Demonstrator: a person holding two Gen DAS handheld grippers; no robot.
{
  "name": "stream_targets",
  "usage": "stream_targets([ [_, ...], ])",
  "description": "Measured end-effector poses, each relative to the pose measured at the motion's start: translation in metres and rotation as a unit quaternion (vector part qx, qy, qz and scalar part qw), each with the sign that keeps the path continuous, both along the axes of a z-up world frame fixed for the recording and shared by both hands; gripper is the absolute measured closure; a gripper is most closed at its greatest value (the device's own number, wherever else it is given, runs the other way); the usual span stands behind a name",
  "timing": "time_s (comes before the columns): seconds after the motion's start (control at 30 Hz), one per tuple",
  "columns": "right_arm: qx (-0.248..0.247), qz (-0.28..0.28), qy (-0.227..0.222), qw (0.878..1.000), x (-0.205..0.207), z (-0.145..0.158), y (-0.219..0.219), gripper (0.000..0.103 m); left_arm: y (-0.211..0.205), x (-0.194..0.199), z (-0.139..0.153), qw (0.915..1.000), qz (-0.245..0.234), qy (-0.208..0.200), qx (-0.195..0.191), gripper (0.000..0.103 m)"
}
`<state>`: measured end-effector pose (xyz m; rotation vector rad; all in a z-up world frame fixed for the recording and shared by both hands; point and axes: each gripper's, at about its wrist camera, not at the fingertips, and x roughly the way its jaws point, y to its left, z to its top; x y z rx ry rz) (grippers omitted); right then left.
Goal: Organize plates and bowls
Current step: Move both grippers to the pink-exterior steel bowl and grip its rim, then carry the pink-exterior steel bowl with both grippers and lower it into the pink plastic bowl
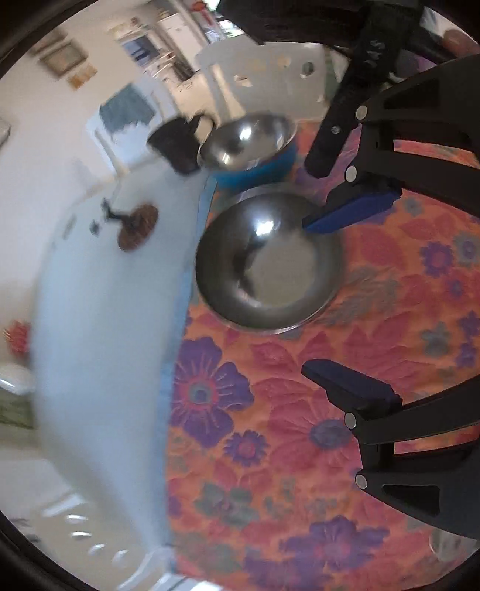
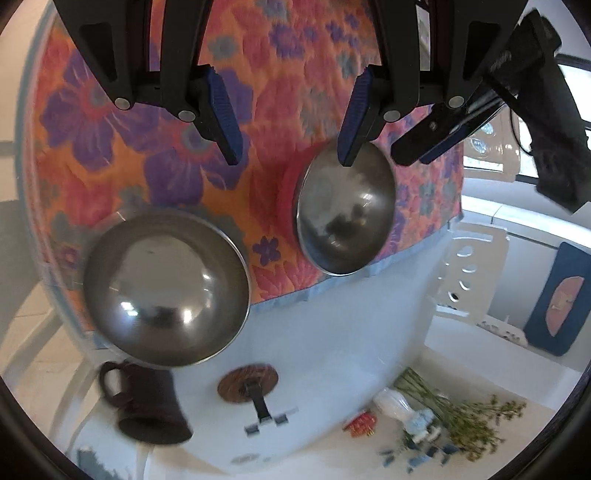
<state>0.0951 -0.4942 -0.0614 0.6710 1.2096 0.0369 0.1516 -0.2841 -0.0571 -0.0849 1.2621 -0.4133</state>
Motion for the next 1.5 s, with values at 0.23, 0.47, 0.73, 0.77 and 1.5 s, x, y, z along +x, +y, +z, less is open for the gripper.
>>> stream_targets([
  [0.23, 0.002, 0.023, 0.007, 1.000, 0.042, -0.034, 0.006, 0.053, -0.008, 0.034, -0.039, 0.9997, 0.003, 0.025, 0.003, 0.060],
  [0.47, -0.015, 0.040, 0.018, 0.999, 0.058, -0.050, 0.019, 0.079, -0.016, 0.036, -0.053, 0.9995, -0.005, 0.027, 0.012, 0.087],
  [0.73, -0.053, 0.052, 0.010, 0.997, 0.049, -0.035, 0.028, 0.080, -0.013, 0.027, -0.034, 0.9998, -0.016, 0.003, 0.007, 0.087],
  [0.77, -0.056, 0.052, 0.006, 0.997, 0.046, -0.029, 0.029, 0.080, -0.012, 0.025, -0.031, 0.9998, -0.016, 0.003, 0.006, 0.087],
  [1.5, -0.057, 0.004, -0.017, 0.998, -0.126, 0.081, 0.060, 0.080, 0.023, -0.147, 0.071, 0.9929, -0.089, -0.059, -0.053, 0.087],
])
